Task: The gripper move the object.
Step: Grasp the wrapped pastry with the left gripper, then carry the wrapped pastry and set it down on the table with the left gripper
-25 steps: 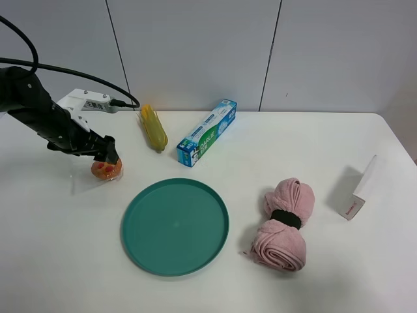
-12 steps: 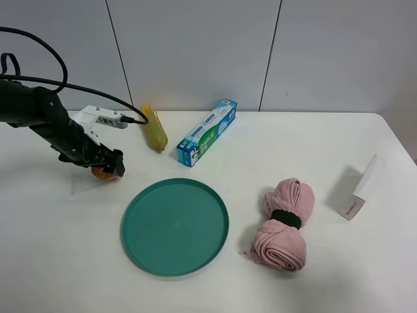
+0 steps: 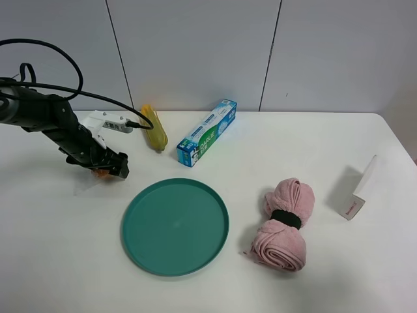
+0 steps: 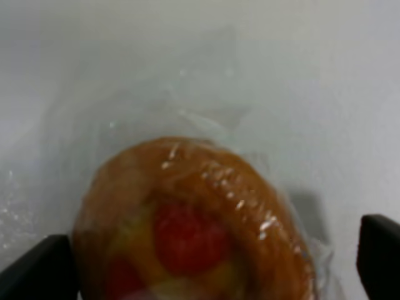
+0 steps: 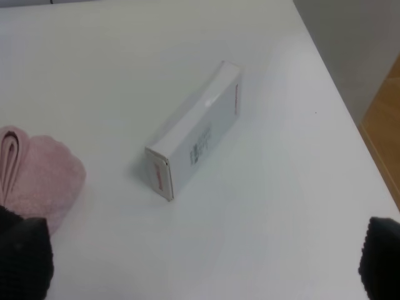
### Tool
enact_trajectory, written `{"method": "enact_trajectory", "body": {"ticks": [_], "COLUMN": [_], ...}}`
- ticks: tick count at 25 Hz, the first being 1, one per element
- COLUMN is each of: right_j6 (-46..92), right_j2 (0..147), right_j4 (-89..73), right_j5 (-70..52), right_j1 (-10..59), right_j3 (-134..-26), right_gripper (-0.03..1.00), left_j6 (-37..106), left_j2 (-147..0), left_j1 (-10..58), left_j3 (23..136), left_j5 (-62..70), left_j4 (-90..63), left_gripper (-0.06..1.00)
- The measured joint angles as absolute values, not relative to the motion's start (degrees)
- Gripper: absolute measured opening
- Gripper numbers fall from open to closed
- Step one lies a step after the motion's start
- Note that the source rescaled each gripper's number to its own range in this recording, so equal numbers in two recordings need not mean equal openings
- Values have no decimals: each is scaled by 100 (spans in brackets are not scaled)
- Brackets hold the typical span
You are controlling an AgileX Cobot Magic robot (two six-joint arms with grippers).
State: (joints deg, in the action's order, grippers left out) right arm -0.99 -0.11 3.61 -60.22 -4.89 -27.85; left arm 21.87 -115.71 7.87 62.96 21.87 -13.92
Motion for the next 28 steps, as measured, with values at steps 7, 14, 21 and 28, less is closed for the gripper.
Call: {"method": "enact_trajectory", "body": {"ticks": [7,14,21,28], "right_j6": [-99,-99,-99,-99], "right_j2": [-11,-11,-11,-11], "right_j4": [361,361,361,361], "right_j5": [-6022,-6022,-6022,-6022], "right_j1": [-489,-489,-489,-489], "right_j3": [-2785,-2785,-2785,-2785], "right_gripper": [100,100,100,100], "left_j6": [2189,2189,2189,2205], "left_j2": [-11718,-11728,-11728,-11517], "left_j1": [787,787,787,787], "left_j3": [6302,6302,6302,6302], "left_j5": [2087,1944,1932,2114], "left_j4": [-1383,-1369,-1369,-1329], "left_gripper": [80,54,0,0]}}
